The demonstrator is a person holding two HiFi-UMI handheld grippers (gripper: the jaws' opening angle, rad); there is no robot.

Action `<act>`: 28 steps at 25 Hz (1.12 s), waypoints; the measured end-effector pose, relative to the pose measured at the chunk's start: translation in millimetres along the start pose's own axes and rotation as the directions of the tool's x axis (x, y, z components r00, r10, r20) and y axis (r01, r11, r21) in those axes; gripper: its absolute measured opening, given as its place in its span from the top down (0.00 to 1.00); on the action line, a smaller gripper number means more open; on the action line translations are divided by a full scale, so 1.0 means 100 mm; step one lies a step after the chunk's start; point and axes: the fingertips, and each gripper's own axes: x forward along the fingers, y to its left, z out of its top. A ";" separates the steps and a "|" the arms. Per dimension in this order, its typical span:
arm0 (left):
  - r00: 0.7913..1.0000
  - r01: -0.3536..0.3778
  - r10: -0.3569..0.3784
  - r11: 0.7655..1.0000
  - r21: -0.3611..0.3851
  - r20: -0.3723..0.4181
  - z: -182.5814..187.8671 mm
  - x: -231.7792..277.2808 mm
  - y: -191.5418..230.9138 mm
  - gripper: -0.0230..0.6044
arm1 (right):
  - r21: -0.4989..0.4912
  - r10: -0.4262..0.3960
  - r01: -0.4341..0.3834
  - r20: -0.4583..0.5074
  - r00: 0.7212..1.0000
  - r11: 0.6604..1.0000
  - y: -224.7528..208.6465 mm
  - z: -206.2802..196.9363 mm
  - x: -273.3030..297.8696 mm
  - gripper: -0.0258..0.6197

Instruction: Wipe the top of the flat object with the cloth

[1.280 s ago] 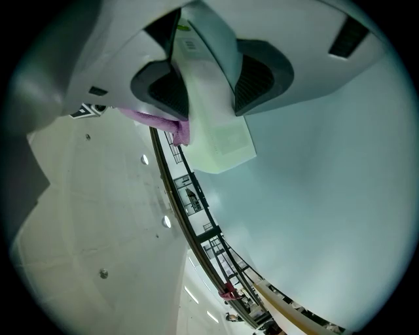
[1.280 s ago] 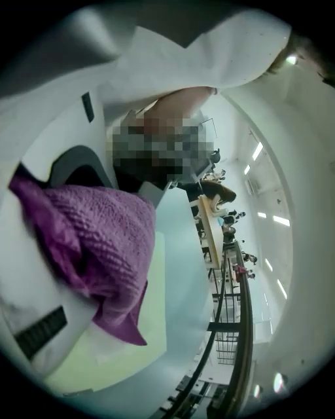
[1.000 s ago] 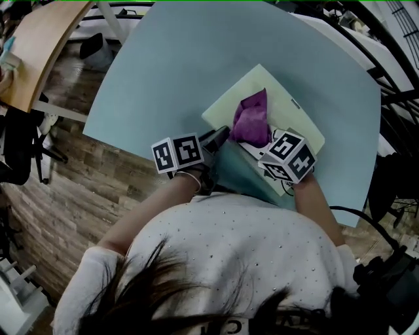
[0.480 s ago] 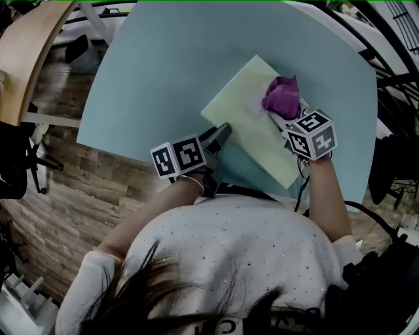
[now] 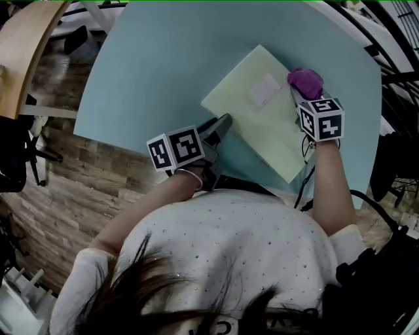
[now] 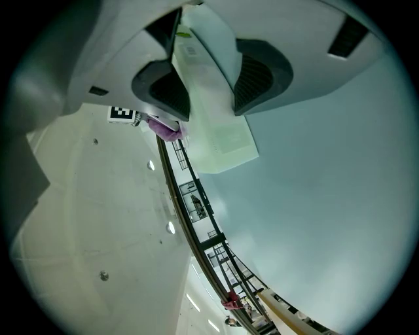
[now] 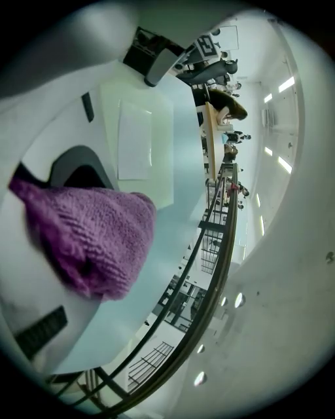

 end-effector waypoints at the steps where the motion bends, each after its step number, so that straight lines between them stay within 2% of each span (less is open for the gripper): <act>1: 1.000 0.001 -0.001 1.000 -0.002 0.000 0.01 0.00 0.00 0.62 | 0.033 -0.009 0.009 -0.002 1.000 0.999 0.00 0.03 -0.02 0.91; 3: 1.000 0.001 -0.001 1.000 -0.002 0.000 0.01 -0.01 -0.02 0.62 | 0.112 0.025 -0.029 0.032 0.999 0.993 0.16 0.17 -0.17 0.91; 4: 1.000 0.001 -0.001 1.000 0.000 0.002 0.02 -0.02 -0.03 0.62 | 0.133 0.093 -0.104 0.083 0.992 0.986 0.37 0.29 -0.29 0.91; 5: 1.000 -0.001 0.001 1.000 0.003 0.006 0.02 -0.03 -0.03 0.62 | 0.132 0.196 -0.215 0.140 0.971 0.968 0.65 0.41 -0.42 0.91; 6: 1.000 -0.005 0.005 1.000 0.008 0.013 0.02 -0.02 -0.03 0.62 | 0.115 0.317 -0.340 0.179 0.931 0.933 0.97 0.48 -0.54 0.91; 8: 0.999 -0.019 0.019 1.000 0.021 0.029 0.04 -0.01 -0.03 0.62 | 0.068 0.537 -0.555 0.176 0.825 0.829 1.57 0.46 -0.73 0.91; 9: 0.999 -0.029 0.028 0.999 0.029 0.038 0.04 -0.01 -0.02 0.62 | 0.041 0.616 -0.627 0.145 0.774 0.778 1.80 0.37 -0.81 0.91; 10: 0.998 -0.039 0.037 0.998 0.039 0.049 0.05 -0.01 -0.02 0.62 | 0.006 0.670 -0.674 0.100 0.735 0.738 1.99 0.26 -0.88 0.91; 11: 0.997 -0.048 0.045 0.998 0.051 0.061 0.05 0.00 -0.02 0.63 | -0.038 0.702 -0.701 0.044 0.711 0.713 2.11 0.13 -0.92 0.91; 12: 0.996 -0.058 0.053 0.996 0.063 0.074 0.05 0.00 -0.03 0.63 | -0.088 0.711 -0.709 -0.017 0.703 0.699 2.17 -0.01 -0.93 0.91; 14: 0.993 -0.080 0.071 0.992 0.096 0.098 0.05 0.02 -0.06 0.63 | -0.175 0.694 -0.701 -0.107 0.712 0.691 2.16 -0.24 -0.93 0.91; 15: 0.991 -0.094 0.081 0.988 0.119 0.108 0.05 0.02 -0.07 0.63 | -0.193 0.690 -0.698 -0.120 0.714 0.689 2.13 -0.31 -0.93 0.91; 18: 0.985 -0.130 0.106 0.976 0.174 0.138 0.03 0.03 -0.08 0.63 | -0.172 0.695 -0.700 -0.101 0.712 0.693 1.94 -0.37 -0.94 0.91; 20: 0.982 -0.142 0.114 0.972 0.185 0.154 0.03 0.02 -0.07 0.63 | -0.169 0.686 -0.689 -0.085 0.722 0.704 1.77 -0.40 -0.91 0.91; 28: 0.960 -0.208 0.152 0.950 0.233 0.234 0.03 0.02 -0.12 0.63 | -0.263 0.591 -0.580 -0.045 0.806 0.771 0.93 -0.45 -0.69 0.91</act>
